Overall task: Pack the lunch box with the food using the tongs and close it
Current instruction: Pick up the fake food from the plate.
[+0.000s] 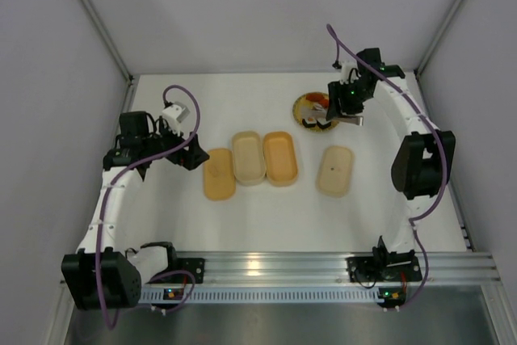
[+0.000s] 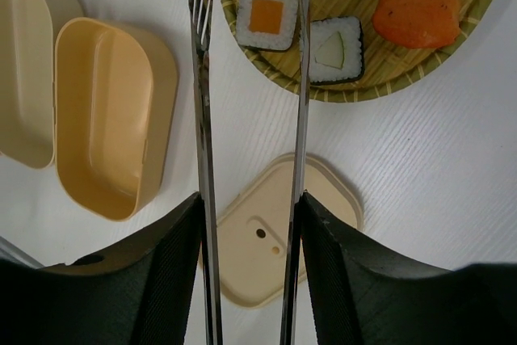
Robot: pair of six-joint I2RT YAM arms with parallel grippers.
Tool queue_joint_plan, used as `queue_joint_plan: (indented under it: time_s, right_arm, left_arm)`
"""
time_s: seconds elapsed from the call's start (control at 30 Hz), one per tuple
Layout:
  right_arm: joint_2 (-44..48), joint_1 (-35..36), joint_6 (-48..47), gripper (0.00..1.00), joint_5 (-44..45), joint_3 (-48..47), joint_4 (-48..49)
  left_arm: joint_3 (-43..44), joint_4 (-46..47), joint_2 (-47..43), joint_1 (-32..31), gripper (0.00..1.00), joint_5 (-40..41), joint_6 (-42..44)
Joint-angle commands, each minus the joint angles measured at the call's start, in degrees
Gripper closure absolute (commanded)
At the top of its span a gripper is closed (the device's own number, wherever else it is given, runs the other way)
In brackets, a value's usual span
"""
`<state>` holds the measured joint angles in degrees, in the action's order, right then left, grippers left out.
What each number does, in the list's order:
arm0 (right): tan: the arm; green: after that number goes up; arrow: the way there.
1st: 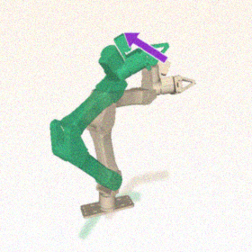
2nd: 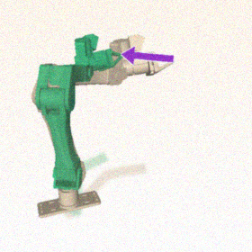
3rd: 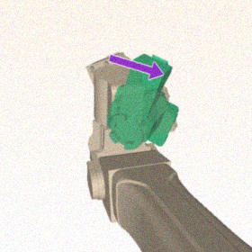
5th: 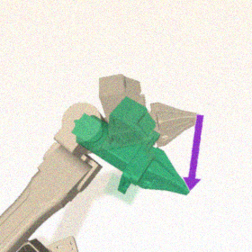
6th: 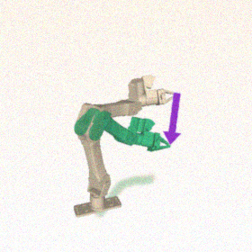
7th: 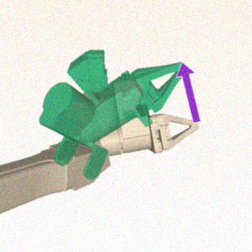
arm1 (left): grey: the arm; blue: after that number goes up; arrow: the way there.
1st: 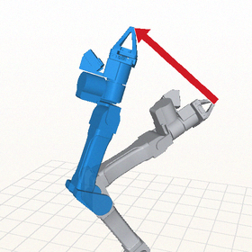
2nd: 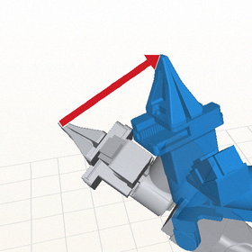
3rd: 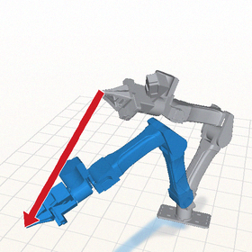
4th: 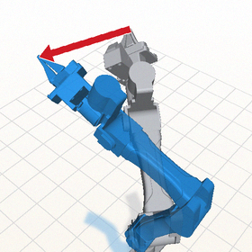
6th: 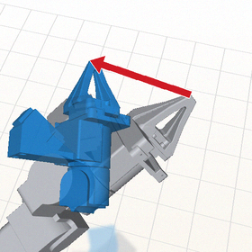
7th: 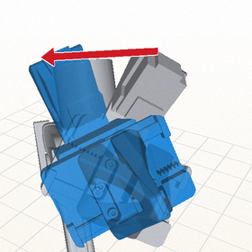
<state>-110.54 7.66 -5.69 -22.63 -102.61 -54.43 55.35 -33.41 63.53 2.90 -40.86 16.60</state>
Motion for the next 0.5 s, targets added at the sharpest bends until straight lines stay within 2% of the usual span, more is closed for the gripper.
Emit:
queue_joint_plan:
  time_s: [0.0, 0.47]
  right_arm:
    - [-0.73, 1.30, 0.95, 0.51, -1.54, -3.74, 0.38]
    - [-2.13, 1.65, 0.68, 0.48, 1.01, -3.92, 0.29]
  left_arm:
    - [-0.77, 2.38, -0.16, -0.08, 0.02, -0.62, 0.54]
    - [-1.65, 2.38, -0.68, -0.17, 0.01, -0.62, 1.24]
